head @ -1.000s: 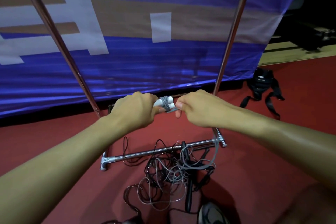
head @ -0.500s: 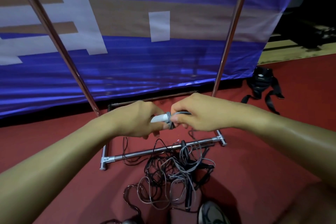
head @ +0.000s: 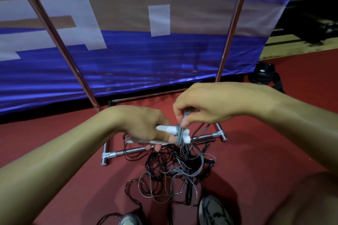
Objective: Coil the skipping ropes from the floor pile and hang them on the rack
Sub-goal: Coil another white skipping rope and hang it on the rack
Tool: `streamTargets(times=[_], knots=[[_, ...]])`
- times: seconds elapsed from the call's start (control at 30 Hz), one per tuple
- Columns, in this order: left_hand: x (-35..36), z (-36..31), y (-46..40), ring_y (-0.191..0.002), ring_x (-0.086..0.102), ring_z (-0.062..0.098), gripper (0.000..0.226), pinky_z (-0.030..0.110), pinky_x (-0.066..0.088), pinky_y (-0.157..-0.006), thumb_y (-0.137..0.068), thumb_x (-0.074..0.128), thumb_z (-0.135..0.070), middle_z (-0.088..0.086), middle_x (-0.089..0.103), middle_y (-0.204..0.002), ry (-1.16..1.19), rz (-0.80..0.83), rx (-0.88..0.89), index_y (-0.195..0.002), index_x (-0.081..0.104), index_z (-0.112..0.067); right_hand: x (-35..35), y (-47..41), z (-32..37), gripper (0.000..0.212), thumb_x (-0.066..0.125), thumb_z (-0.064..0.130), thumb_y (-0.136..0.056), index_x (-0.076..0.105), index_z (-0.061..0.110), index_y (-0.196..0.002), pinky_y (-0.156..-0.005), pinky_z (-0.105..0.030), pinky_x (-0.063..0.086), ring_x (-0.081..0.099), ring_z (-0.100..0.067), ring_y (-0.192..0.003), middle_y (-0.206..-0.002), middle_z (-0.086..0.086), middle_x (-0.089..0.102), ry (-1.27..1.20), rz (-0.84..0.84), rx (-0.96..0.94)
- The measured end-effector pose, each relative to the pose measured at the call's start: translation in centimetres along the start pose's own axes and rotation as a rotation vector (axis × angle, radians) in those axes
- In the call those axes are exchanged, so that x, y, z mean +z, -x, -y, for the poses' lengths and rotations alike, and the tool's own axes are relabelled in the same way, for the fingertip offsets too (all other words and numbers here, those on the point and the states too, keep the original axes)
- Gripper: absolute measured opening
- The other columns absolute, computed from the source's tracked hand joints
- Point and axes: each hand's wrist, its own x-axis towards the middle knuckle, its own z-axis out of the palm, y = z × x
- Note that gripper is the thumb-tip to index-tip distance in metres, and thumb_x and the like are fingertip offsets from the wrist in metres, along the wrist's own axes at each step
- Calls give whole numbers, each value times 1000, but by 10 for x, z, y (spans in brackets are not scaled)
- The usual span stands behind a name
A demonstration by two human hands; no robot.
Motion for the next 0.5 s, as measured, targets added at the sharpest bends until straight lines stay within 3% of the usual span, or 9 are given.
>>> streamTargets(times=[0.07, 0.13, 0.23, 0.3, 0.37, 0.5], knots=[[0, -6, 4, -73, 73, 12, 20, 42, 60, -78, -101, 58, -50, -7, 78, -88, 35, 62, 51, -91, 67, -35, 1, 0, -1, 4, 74, 30, -93, 73, 27, -93, -73, -16, 41, 58, -4, -85, -89, 13, 61, -97, -56, -56], [0, -14, 9, -73, 72, 15, 23, 44, 61, -76, -101, 60, -48, -4, 78, -85, 102, 83, 110, -83, 67, -35, 2, 0, -4, 8, 71, 25, -96, 73, 28, -90, -80, -17, 43, 62, -7, -91, -93, 13, 63, -200, -85, -68], [-4, -23, 16, -67, 71, 13, 30, 24, 55, -61, -100, 60, -45, -6, 76, -77, 155, -33, 177, -87, 71, -21, 5, 0, -11, 18, 61, 29, -103, 66, 37, -87, -85, -28, 50, 66, -8, -90, -91, 14, 68, -345, -106, 13], [-5, -25, 21, -62, 70, 10, 35, 16, 50, -57, -99, 60, -46, -4, 76, -76, 143, -83, 191, -91, 73, -14, 10, 0, -11, 22, 57, 33, -104, 66, 36, -84, -78, -19, 46, 62, 0, -79, -82, 19, 67, -424, -89, 77], [-1, -25, 23, -61, 70, 11, 39, 18, 51, -57, -100, 59, -48, -3, 74, -71, 154, -66, 179, -88, 75, -15, 12, -1, -8, 26, 56, 34, -104, 68, 27, -82, -72, -14, 42, 57, 2, -71, -74, 20, 64, -441, -82, 96], [1, -27, 21, -66, 70, 16, 47, 18, 50, -57, -101, 53, -54, -2, 73, -69, 123, -18, 113, -86, 75, -16, 5, -2, -3, 32, 57, 42, -102, 68, 17, -86, -70, -25, 47, 58, -12, -70, -76, 4, 65, -379, -116, 74]])
